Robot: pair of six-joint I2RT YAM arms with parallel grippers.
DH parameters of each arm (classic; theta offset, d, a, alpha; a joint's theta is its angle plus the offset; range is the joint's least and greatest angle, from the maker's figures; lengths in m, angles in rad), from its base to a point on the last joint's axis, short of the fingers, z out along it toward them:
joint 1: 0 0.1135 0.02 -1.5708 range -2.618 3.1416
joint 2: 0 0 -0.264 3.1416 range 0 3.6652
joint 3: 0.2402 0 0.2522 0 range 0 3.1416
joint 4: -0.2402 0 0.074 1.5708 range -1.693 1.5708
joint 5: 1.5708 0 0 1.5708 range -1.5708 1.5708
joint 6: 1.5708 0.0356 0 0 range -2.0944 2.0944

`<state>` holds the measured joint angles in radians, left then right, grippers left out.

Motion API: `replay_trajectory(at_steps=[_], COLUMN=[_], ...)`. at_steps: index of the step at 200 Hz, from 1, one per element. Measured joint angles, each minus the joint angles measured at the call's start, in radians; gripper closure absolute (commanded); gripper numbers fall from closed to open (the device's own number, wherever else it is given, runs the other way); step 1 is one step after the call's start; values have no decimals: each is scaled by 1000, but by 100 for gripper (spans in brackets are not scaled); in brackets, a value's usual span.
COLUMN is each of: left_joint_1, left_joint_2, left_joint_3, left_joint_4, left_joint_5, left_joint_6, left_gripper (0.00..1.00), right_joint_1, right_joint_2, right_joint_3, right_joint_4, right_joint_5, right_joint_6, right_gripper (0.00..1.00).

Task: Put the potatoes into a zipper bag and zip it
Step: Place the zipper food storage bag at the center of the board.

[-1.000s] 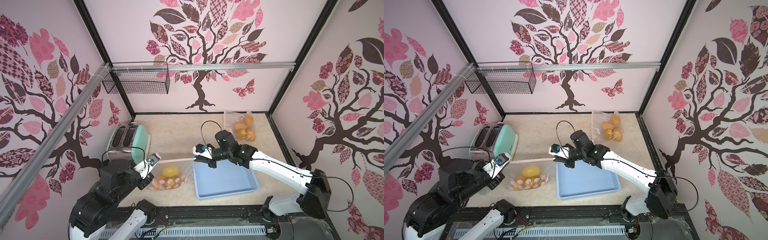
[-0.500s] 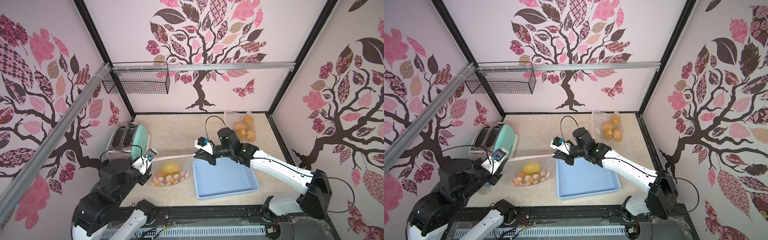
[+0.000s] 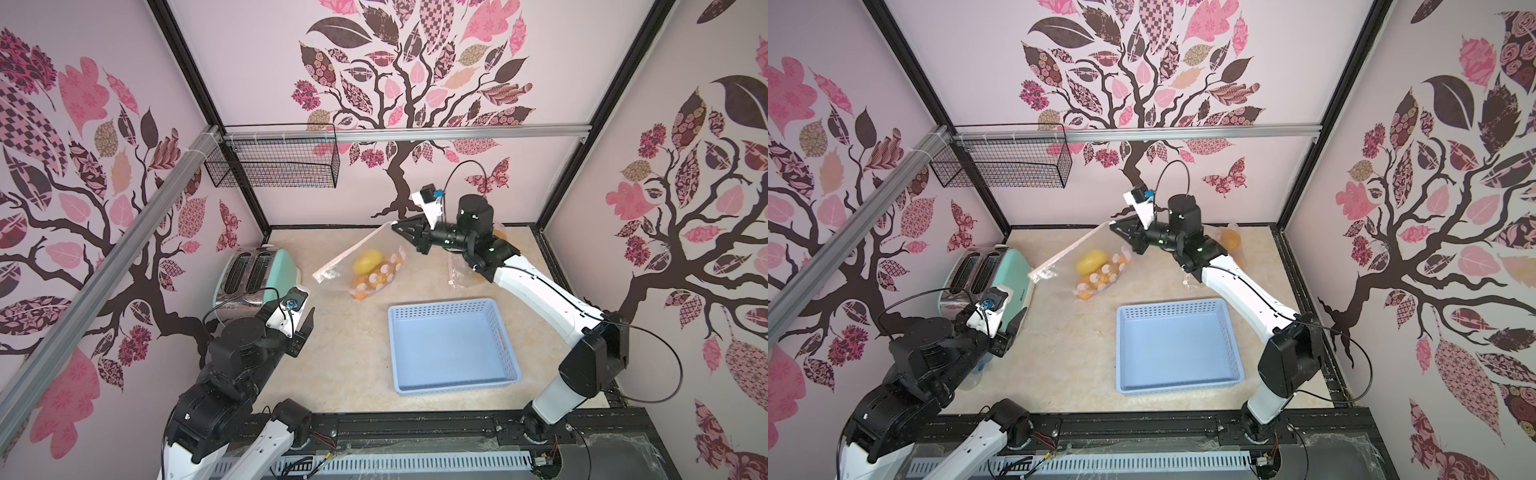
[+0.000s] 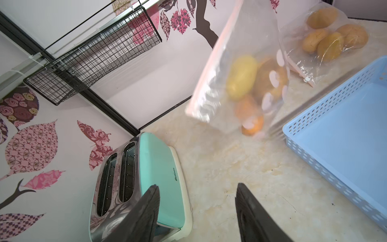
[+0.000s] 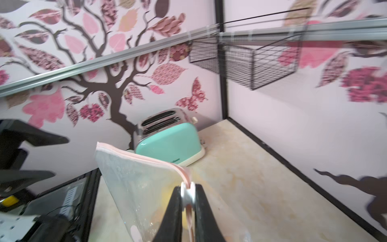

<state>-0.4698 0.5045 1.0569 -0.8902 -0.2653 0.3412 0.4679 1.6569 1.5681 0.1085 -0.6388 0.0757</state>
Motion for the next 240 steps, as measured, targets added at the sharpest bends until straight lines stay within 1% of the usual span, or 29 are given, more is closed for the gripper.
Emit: replay_trajectory(at_steps=[18, 30, 42, 55, 72, 90, 122, 146, 159, 177, 183, 189, 206, 218, 234, 240], left_joint_1=[0, 0, 0, 0, 0, 0, 0, 0, 0, 0, 0, 0, 0, 0, 0, 0], left_joint_2=[0, 9, 22, 35, 52, 66, 75, 72, 69, 71, 73, 76, 85, 92, 103, 107], left_joint_3=[-19, -32, -49, -75, -104, -122, -132, -151, -169, -191, -197, -202, -216, -229, -246, -254], left_joint_4=[19, 31, 45, 68, 93, 110, 126, 137, 143, 148, 149, 152, 173, 201, 237, 255], left_joint_5=[27, 71, 114, 154, 196, 227, 275, 295, 301, 305, 305, 304, 296, 284, 263, 253], left_joint_6=[-40, -77, -117, -164, -216, -248, -269, -274, -279, -290, -295, -304, -341, -373, -417, -433], left_gripper=[38, 38, 37, 36, 36, 35, 34, 34, 33, 34, 33, 33, 32, 29, 25, 23], right_joint_1=[-126, -197, -262, -303, -310, -299, -290, -286, -282, -275, -272, -272, -269, -268, -267, -267], right_joint_2=[24, 35, 37, 34, 28, -14, -80, -79, -68, -47, -47, -48, -52, -61, -98, -118], right_joint_3=[12, 16, 16, 16, -6, -132, -453, -673, -749, -777, -776, -775, -761, -756, -756, -758], right_joint_4=[5, 2, -8, -15, -7, 44, 165, 264, 284, 292, 294, 303, 320, 321, 315, 314], right_joint_5=[53, 110, 185, 270, 349, 382, 373, 349, 325, 290, 282, 274, 253, 239, 216, 213], right_joint_6=[31, 34, 16, -23, -77, -124, -132, -99, -79, -64, -58, -49, -43, -29, -12, -12], right_gripper=[100, 100, 99, 98, 98, 96, 96, 89, 88, 84, 80, 74, 52, 38, 25, 22])
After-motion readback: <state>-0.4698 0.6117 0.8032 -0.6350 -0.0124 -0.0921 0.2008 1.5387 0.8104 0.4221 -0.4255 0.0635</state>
